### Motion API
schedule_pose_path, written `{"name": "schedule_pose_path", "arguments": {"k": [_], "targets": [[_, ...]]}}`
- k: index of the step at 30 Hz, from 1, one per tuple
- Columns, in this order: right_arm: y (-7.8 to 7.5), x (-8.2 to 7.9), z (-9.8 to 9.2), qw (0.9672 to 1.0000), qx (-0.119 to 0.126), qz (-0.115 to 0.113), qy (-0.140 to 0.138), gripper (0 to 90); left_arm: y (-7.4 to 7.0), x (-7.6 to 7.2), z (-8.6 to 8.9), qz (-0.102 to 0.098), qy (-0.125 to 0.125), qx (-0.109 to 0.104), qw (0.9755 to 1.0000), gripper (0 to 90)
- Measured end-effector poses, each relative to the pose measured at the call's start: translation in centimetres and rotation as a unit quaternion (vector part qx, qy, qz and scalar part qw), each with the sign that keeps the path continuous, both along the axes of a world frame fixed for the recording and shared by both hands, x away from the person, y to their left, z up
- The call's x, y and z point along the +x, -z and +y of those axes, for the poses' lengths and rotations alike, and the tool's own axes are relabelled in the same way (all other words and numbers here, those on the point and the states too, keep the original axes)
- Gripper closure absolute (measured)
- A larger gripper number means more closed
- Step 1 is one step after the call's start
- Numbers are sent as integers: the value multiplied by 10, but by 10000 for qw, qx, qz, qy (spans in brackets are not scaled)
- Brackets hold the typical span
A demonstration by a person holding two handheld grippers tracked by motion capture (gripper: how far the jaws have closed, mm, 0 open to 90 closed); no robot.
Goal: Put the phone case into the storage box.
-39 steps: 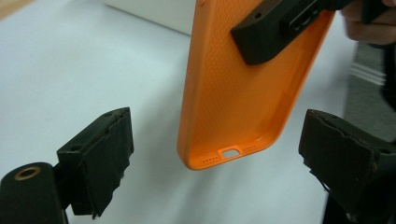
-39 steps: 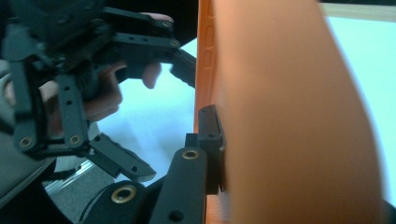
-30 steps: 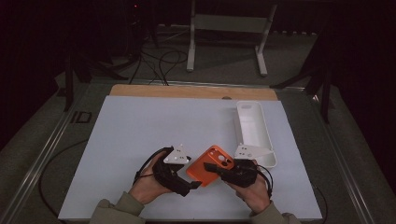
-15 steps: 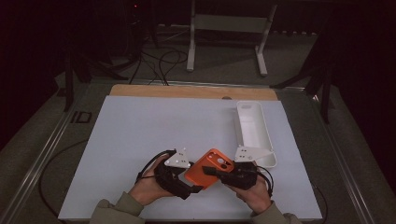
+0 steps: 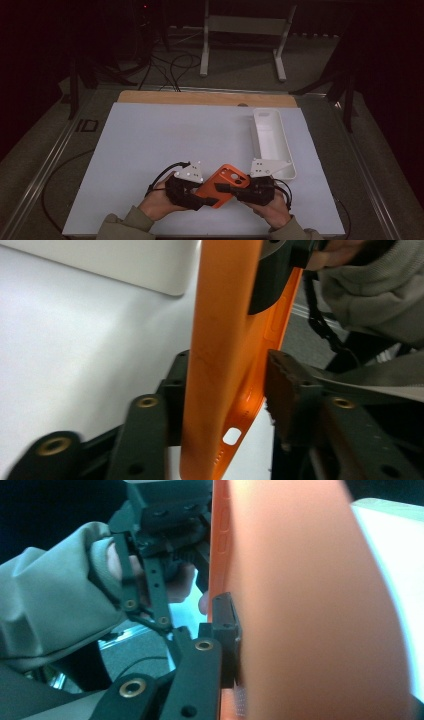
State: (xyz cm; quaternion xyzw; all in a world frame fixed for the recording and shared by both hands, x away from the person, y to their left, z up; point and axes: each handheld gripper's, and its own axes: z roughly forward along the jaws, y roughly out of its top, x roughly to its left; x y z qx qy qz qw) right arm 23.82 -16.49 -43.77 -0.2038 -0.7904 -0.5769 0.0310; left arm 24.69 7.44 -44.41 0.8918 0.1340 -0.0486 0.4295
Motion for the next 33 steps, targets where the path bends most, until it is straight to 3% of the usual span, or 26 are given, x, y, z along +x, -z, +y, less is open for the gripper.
{"name": "schedule_pose_path", "arguments": {"k": [5,10,13,16,20,25,31,33], "targets": [[1,-1,0,9998,-38,-16,-180,875,2,1,1,125,193,68,9997,719],[3,1,-2,9995,62,81,-303,858,1,-1,2,116,351,36,9993,787],[5,3,-3,9993,99,120,-349,797,2,-1,2,87,368,54,9993,852],[5,3,-2,9993,54,111,-349,763,3,-1,2,66,356,51,9993,859],[6,4,-1,9997,-62,101,-213,637,2,-1,2,15,305,62,9995,861],[7,2,2,9998,-158,101,-83,399,1,-1,3,-45,235,23,9997,861],[6,2,3,9996,-207,59,208,217,0,-1,4,-111,144,7,9998,861],[5,2,3,9993,-254,45,277,196,0,0,5,-118,108,2,9999,861]]}}
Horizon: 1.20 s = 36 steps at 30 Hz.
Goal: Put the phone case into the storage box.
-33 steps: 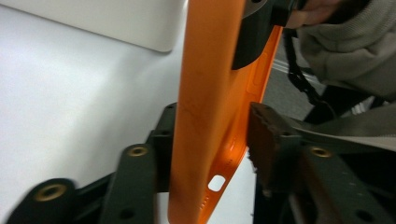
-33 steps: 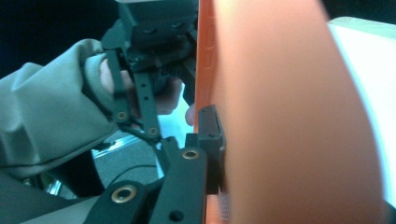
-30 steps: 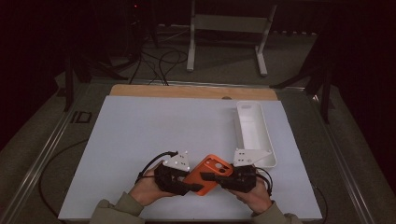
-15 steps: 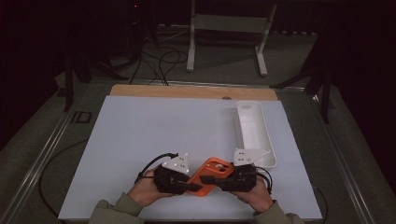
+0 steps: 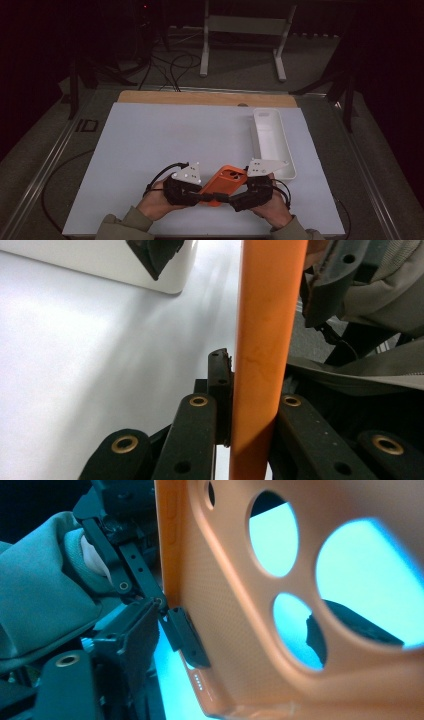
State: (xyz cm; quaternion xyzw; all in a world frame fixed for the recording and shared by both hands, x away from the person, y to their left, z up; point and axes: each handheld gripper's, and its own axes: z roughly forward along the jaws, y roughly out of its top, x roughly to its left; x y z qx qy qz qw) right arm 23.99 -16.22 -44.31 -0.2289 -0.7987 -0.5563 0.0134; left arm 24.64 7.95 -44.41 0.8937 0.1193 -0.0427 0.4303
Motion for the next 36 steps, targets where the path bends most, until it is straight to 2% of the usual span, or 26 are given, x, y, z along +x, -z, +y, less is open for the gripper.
{"name": "schedule_pose_path", "arguments": {"k": [2,5,10,23,27,29,30,32,35,36], "targets": [[0,0,0,10000,0,-3,-2,194,0,0,0,0,0,0,10000,861],[-1,0,-1,9998,-88,-41,151,139,-1,1,1,-51,-120,-8,9999,860],[-1,0,-3,9995,-133,-81,286,97,-2,1,3,-96,-306,-16,9995,860],[-5,0,-9,9976,-51,-123,675,83,-4,1,3,-249,-784,42,9966,861],[-6,-1,-11,9967,-31,-142,799,84,-6,1,3,-317,-946,69,9950,860],[-7,-1,-13,9963,-6,-143,852,84,-6,0,2,-405,-1124,136,9927,860],[-7,-1,-13,9963,-6,-143,852,84,-6,0,2,-405,-1124,136,9927,860],[-8,-1,-14,9955,24,-133,935,84,-6,0,3,-454,-1306,142,9903,860],[-8,0,-15,9950,54,-125,988,84,-7,1,3,-511,-1432,194,9882,860],[-8,0,-15,9950,54,-125,988,84,-7,1,3,-511,-1432,194,9882,860]]}}
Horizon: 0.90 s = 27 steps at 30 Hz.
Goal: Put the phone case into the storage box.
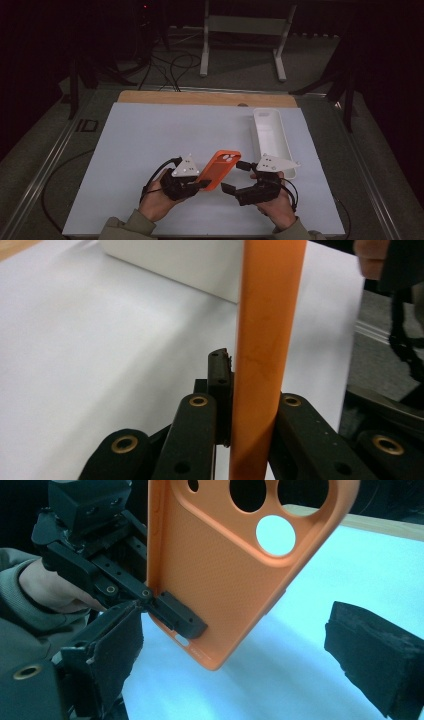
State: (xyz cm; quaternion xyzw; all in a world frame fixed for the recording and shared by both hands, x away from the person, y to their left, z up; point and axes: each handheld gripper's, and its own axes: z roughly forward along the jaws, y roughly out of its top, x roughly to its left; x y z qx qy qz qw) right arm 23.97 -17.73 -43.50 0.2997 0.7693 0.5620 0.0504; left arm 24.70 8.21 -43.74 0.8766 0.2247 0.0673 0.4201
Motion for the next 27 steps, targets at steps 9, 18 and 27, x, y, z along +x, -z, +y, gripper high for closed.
{"name": "schedule_pose_path", "arguments": {"k": [9,18,27], "targets": [[-1,1,0,9998,80,15,153,85,-1,-1,-2,-92,-329,41,9994,860],[-4,2,-1,9992,179,87,343,86,0,-1,-5,-145,-551,123,9983,860],[-6,4,3,9983,255,157,508,86,3,-1,-8,-168,-747,113,9970,860]]}}
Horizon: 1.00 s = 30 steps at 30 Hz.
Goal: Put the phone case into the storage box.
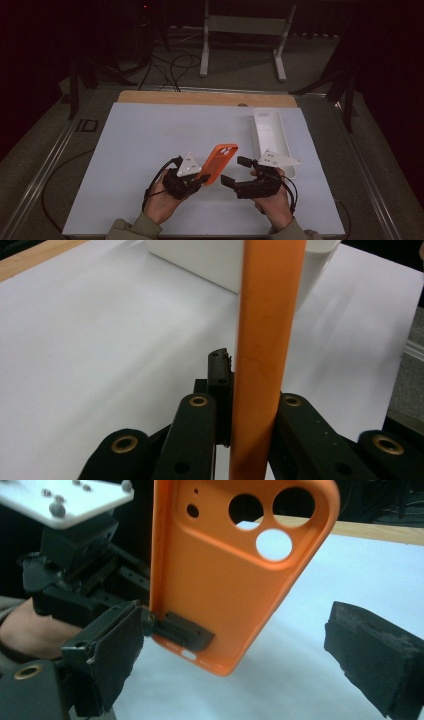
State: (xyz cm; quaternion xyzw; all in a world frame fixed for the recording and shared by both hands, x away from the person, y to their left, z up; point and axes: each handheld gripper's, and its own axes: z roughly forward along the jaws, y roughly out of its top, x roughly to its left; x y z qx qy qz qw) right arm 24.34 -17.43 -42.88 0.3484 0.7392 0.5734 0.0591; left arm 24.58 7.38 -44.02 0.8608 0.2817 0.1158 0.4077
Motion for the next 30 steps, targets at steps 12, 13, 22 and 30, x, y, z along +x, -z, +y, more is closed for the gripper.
{"name": "schedule_pose_path", "arguments": {"k": [12,13,22,30], "targets": [[-6,2,2,9997,112,37,217,85,6,0,-4,8,-183,-3,9998,860],[-7,2,2,9996,126,45,257,85,7,0,-5,10,-192,5,9998,860],[-12,4,4,9989,200,102,406,85,10,-1,-9,-21,-236,93,9997,859],[-15,7,10,9979,179,186,592,86,12,-2,-11,-80,-297,151,9994,859]]}}
